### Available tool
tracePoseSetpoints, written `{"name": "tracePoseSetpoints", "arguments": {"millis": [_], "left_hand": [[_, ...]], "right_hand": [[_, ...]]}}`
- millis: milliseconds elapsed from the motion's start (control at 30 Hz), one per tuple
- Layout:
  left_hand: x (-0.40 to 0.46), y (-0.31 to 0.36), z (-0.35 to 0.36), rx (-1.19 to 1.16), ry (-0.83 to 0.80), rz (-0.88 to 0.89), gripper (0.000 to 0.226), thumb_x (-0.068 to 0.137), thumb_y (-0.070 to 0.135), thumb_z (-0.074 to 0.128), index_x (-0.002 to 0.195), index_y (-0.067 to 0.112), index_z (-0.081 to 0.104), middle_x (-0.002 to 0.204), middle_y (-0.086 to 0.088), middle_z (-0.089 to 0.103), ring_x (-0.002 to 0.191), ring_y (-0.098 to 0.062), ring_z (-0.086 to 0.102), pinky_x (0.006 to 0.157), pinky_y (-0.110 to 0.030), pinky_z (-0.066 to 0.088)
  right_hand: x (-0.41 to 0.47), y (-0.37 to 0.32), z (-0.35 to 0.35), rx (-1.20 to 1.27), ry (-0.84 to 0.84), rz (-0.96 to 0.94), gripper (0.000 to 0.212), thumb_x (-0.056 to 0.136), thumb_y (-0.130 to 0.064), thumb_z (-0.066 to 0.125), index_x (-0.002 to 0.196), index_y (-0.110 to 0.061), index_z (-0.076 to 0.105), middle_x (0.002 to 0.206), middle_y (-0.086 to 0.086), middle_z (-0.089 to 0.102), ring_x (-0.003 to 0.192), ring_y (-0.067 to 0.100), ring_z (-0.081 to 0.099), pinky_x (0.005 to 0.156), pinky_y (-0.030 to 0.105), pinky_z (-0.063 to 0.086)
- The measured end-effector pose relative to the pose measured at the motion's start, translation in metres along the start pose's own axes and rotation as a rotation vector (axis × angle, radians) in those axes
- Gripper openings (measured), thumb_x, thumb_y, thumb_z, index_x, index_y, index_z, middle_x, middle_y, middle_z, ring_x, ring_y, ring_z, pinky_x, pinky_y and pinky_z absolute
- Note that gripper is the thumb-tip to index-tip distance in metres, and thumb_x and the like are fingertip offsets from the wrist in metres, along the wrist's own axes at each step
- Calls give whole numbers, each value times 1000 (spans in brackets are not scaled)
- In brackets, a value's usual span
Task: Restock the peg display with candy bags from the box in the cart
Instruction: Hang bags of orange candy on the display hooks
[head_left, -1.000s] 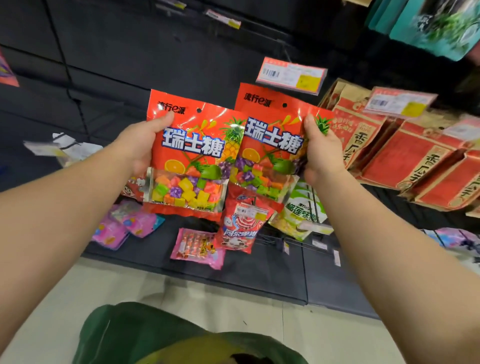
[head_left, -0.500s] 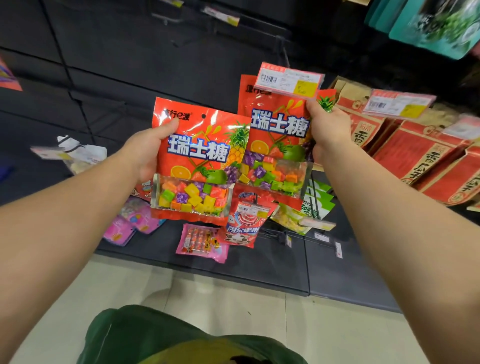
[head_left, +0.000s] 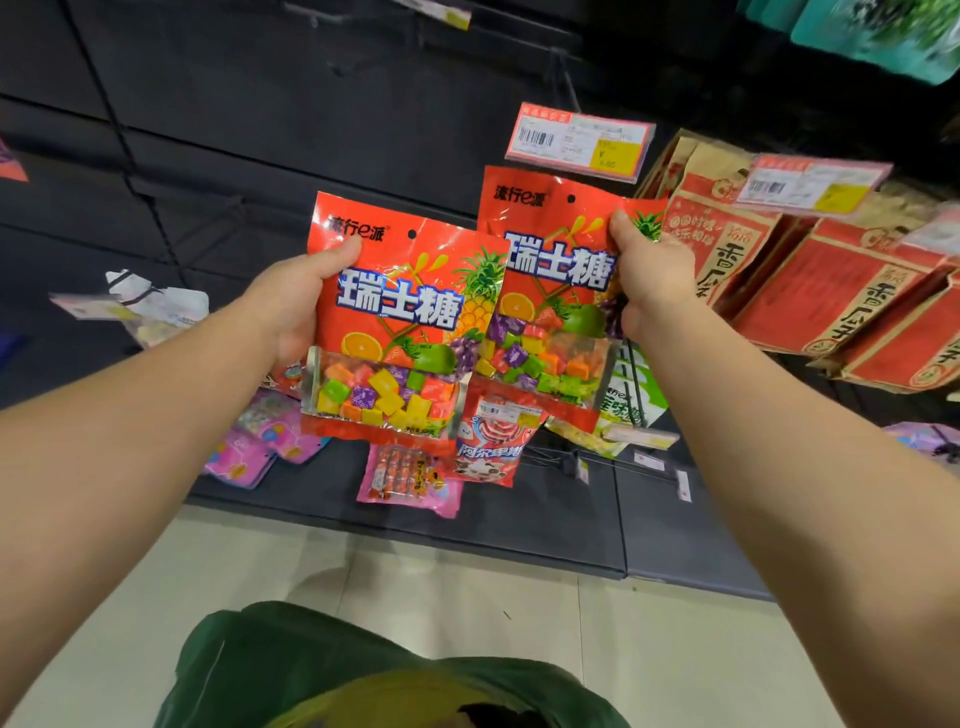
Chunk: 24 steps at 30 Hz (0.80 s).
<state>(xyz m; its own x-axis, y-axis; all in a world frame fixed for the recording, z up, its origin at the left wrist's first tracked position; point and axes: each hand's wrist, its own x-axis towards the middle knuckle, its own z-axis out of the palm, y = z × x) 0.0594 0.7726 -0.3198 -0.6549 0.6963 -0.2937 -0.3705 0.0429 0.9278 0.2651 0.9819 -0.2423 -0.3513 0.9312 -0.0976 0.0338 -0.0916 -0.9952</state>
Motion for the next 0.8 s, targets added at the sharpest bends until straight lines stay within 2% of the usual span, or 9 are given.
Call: {"name": "tracePoseSetpoints", "arguments": {"millis": [133, 300, 500, 567, 667, 800], "left_hand": [[4, -3, 4, -11, -27, 6, 39, 91, 46, 63, 121, 21, 69, 112, -2, 76, 98, -20, 74, 77, -40, 58], [10, -2, 5, -42, -56, 14, 28, 96, 42, 58, 110, 21, 70, 99, 2, 78, 84, -14, 76, 62, -31, 62], [30, 0, 4, -109, -108, 90, 27, 97, 39, 56, 105, 18, 71, 98, 3, 79, 84, -13, 76, 64, -31, 62], [38, -1, 3, -114, -117, 133, 25, 96, 38, 57, 103, 18, 71, 95, 4, 79, 84, -12, 76, 64, -30, 62], [47, 2, -1, -113, -126, 207, 24, 92, 36, 62, 100, 17, 72, 96, 2, 79, 84, -12, 76, 63, -28, 61], [56, 5, -4, -100, -165, 296, 36, 80, 42, 65, 102, 15, 72, 99, 2, 79, 87, -13, 76, 64, -26, 61]], "right_hand": [[2, 3, -1, -5, -15, -31, 16, 92, -30, 69, 90, -16, 62, 90, 7, 77, 80, 24, 76, 77, 48, 62], [-1, 6, -4, 18, -64, -90, 14, 94, -28, 67, 86, -17, 63, 76, 2, 76, 71, 20, 75, 65, 40, 62], [4, 15, -9, 69, -23, -118, 31, 93, -31, 68, 113, -10, 57, 73, -1, 76, 68, 20, 75, 66, 48, 61], [6, 15, -9, 87, -7, -147, 27, 93, -29, 68, 110, -12, 56, 78, 0, 77, 75, 23, 76, 69, 51, 61], [7, 13, -6, 93, -1, -206, 24, 92, -30, 69, 107, -14, 60, 93, 6, 77, 90, 31, 75, 82, 65, 55], [6, 13, 2, 127, 9, -304, 15, 96, -27, 63, 106, -16, 59, 93, 2, 78, 94, 27, 74, 85, 60, 56]]}}
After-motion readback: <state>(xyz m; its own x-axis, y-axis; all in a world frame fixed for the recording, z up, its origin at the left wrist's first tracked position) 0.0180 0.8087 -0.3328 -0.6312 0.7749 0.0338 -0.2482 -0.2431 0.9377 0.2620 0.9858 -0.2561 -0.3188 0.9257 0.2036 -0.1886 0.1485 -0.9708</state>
